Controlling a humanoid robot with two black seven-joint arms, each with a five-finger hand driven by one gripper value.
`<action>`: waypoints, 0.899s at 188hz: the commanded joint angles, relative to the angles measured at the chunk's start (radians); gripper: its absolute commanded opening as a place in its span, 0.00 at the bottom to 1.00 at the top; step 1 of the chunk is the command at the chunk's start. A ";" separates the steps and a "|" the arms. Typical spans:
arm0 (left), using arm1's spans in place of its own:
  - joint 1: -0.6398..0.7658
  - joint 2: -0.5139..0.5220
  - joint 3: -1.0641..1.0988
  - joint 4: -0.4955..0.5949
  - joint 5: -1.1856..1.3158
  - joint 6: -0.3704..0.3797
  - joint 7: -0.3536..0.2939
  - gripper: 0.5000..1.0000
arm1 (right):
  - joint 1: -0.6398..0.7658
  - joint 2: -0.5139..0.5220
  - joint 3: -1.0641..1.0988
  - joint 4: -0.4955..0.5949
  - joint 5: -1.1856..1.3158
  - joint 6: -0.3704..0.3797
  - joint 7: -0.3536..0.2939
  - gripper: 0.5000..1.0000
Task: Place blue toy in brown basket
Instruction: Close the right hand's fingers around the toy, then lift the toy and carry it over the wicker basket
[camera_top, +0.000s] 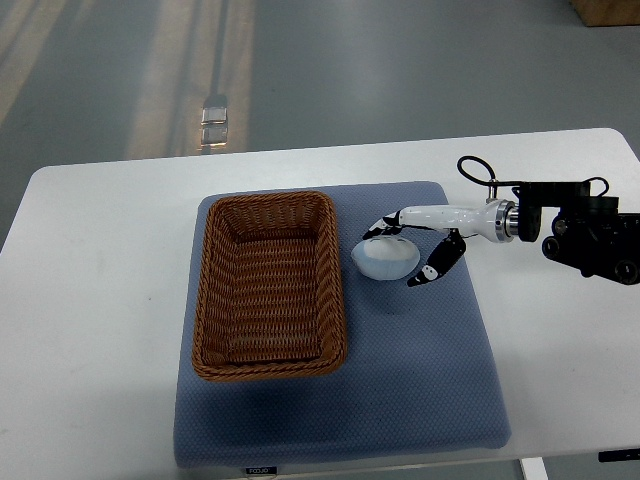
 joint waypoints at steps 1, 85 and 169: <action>-0.001 0.000 0.000 0.000 0.000 0.001 0.000 1.00 | -0.004 0.033 -0.003 -0.037 0.000 -0.014 -0.019 0.48; -0.001 0.000 0.000 0.001 -0.001 0.000 0.000 1.00 | 0.022 0.033 0.009 -0.045 0.005 -0.040 -0.014 0.03; -0.001 0.000 0.000 0.000 -0.001 0.000 0.000 1.00 | 0.166 0.133 0.069 -0.054 0.037 -0.038 -0.011 0.13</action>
